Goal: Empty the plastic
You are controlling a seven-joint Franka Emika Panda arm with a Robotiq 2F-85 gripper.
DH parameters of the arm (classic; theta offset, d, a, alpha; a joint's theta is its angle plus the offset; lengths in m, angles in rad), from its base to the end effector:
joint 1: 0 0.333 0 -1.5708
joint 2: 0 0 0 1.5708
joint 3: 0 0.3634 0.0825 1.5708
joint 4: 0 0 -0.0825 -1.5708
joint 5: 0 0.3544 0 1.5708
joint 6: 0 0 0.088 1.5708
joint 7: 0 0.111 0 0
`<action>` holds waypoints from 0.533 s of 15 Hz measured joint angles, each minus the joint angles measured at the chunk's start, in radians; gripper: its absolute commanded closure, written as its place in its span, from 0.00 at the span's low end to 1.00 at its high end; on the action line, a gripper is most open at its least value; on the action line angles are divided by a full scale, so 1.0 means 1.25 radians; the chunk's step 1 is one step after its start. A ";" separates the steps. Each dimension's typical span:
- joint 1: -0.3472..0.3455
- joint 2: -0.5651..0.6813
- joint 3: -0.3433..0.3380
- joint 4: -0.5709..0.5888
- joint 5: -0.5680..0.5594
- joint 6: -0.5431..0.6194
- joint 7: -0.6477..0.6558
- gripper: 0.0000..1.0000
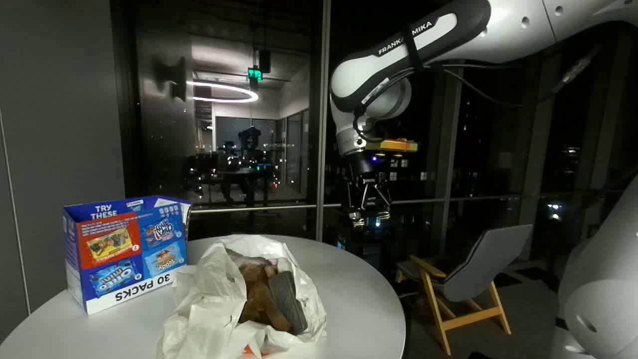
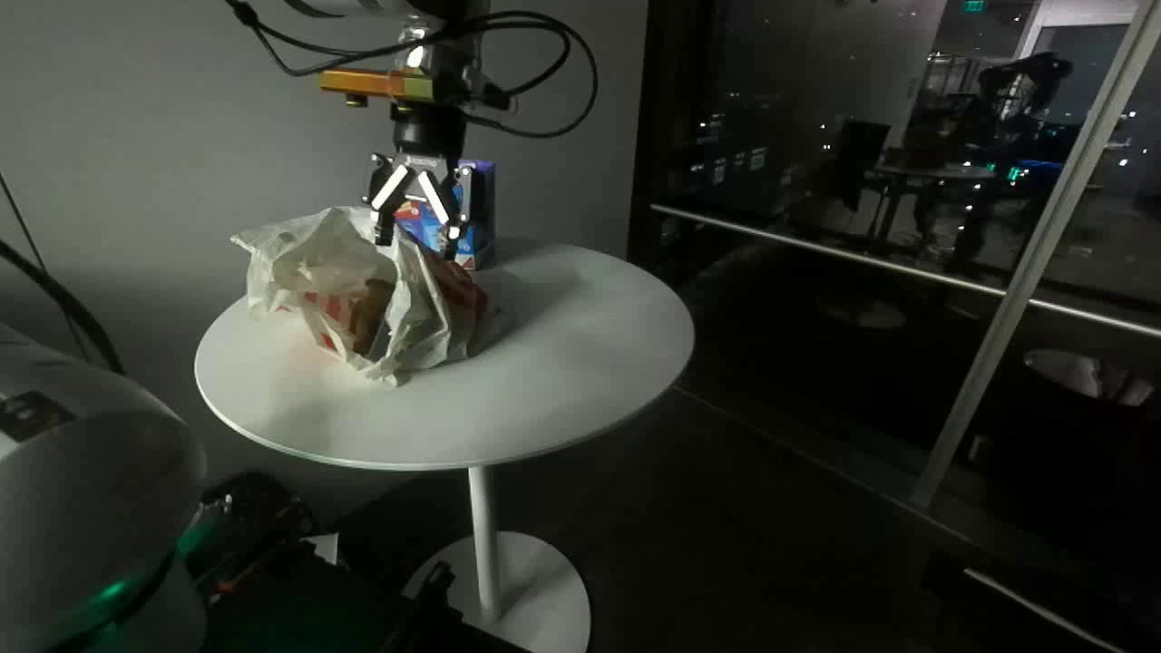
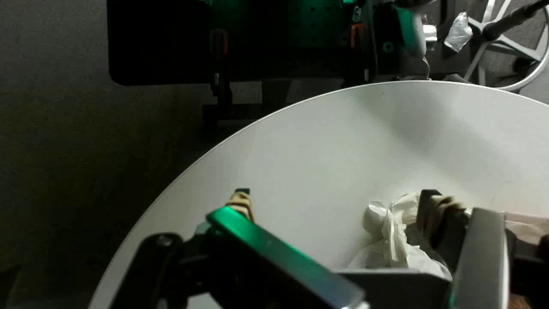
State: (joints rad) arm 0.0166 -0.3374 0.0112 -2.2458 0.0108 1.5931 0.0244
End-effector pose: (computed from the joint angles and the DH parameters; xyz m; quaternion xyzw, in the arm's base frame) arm 0.3683 0.0119 0.5309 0.9876 0.0001 -0.1570 0.0006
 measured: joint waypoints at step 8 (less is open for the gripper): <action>0.000 -0.001 0.000 0.005 0.000 0.001 0.000 0.00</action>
State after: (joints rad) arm 0.0166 -0.3389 0.0112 -2.2393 0.0108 1.5939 0.0244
